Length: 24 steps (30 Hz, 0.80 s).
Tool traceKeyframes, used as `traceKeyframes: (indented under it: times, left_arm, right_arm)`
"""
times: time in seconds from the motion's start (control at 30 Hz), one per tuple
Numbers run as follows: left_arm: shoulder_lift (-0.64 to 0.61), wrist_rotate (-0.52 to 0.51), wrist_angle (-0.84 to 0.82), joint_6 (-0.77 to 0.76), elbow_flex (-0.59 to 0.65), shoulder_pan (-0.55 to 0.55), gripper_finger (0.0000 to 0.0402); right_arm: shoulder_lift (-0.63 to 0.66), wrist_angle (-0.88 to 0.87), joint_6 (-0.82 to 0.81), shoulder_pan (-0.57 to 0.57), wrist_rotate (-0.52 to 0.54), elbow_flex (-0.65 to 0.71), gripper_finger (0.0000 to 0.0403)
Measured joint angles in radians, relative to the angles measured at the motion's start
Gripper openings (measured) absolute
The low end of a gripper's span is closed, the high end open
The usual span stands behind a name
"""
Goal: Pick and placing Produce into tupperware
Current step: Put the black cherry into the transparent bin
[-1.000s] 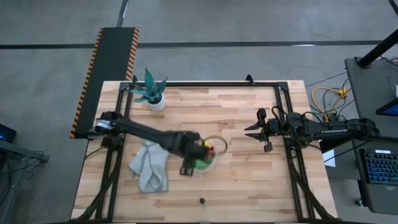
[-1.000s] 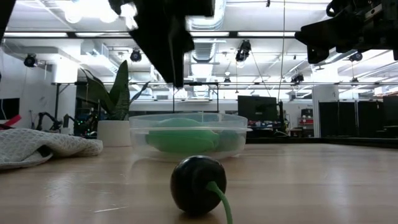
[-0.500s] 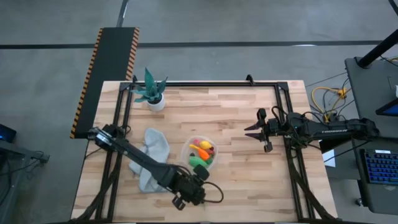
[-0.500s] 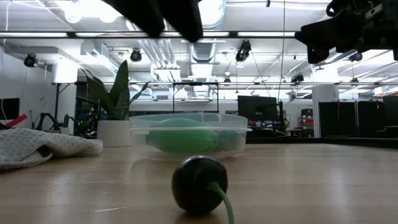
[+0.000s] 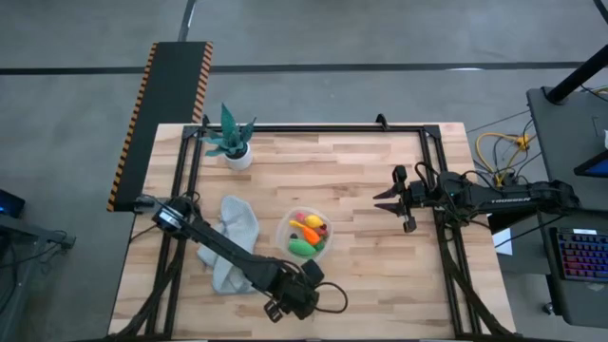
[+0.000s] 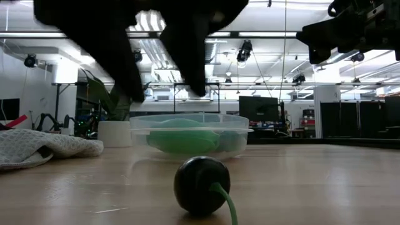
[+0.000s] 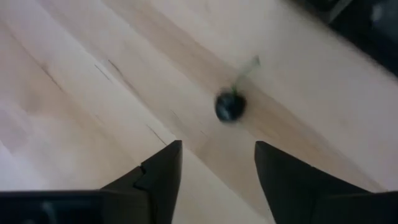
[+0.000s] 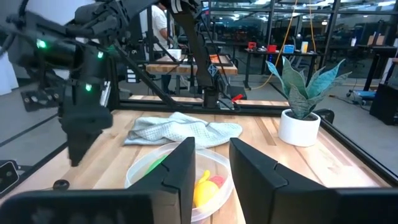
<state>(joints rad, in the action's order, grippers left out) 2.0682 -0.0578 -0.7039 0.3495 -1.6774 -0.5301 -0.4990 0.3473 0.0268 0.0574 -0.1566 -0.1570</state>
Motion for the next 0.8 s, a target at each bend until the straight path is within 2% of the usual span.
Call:
traceKeyframes:
  times: [0.23, 0.57, 0.8]
  left_arm:
    - [-0.001, 0.005, 0.076, 0.006, -0.005, 0.000, 0.0238]
    - [0.068, 0.001, 0.090, 0.066, -0.021, -0.006, 0.0242]
    - [0.116, 0.069, 0.097, 0.058, -0.017, -0.008, 0.0242]
  right_arm:
    - [0.000, 0.000, 0.000, 0.000, 0.000, 0.000, 0.0098]
    - [0.000, -0.005, 0.000, 0.000, 0.000, 0.000, 0.0095]
    - [-0.001, -0.008, 0.000, 0.000, 0.000, 0.000, 0.0097]
